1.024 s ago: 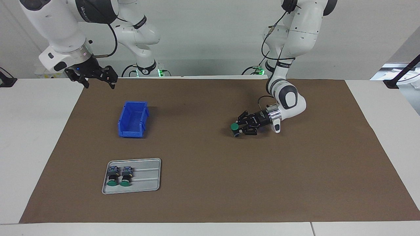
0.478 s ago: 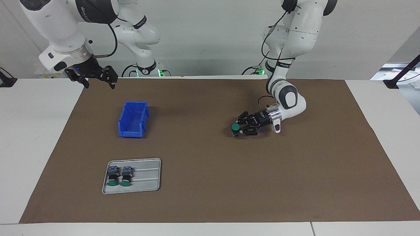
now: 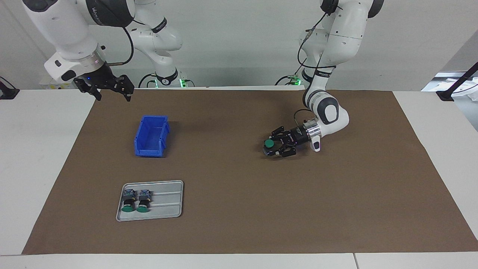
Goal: Place and press button with both arms
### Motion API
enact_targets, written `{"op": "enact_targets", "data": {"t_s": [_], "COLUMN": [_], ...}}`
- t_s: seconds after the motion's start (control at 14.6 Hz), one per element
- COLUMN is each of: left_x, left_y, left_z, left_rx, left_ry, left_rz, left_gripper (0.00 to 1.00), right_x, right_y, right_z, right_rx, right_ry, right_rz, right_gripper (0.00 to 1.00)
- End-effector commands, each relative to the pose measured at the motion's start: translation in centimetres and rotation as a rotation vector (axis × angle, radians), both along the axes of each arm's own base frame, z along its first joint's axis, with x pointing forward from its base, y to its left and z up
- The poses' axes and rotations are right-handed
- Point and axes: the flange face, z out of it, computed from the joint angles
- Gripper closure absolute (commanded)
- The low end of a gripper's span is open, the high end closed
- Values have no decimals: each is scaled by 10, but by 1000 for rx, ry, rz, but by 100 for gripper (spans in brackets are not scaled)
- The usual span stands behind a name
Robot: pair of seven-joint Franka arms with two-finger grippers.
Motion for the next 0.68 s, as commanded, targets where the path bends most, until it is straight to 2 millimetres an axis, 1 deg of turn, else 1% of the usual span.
{"op": "enact_targets", "data": {"t_s": [0.0, 0.07, 0.14, 0.2, 0.34, 0.48, 0.61], "left_x": [-4, -4, -4, -4, -2, -2, -2], "left_y": [-4, -3, -3, -3, -4, -5, -7], "left_z": [10, 9, 10, 17, 22, 31, 42], "left_rx": [28, 29, 28, 28, 24, 43, 50], "left_ry": [10, 16, 16, 8, 34, 18, 8], "left_rz": [30, 33, 34, 34, 49, 56, 60], "left_gripper": [11, 0, 0, 0, 0, 0, 0], "right_x": [-6, -6, -6, -6, -6, -6, -6], "right_y": [-3, -3, -3, -3, -2, -2, -2], "right_z": [0, -1, 0, -1, -1, -1, -1], "right_rx": [3, 3, 3, 3, 3, 3, 3], "right_ry": [-4, -2, -4, -2, -2, -2, -2], "right_rz": [14, 14, 14, 14, 16, 16, 16], "right_gripper": [1, 1, 1, 1, 1, 1, 1]}}
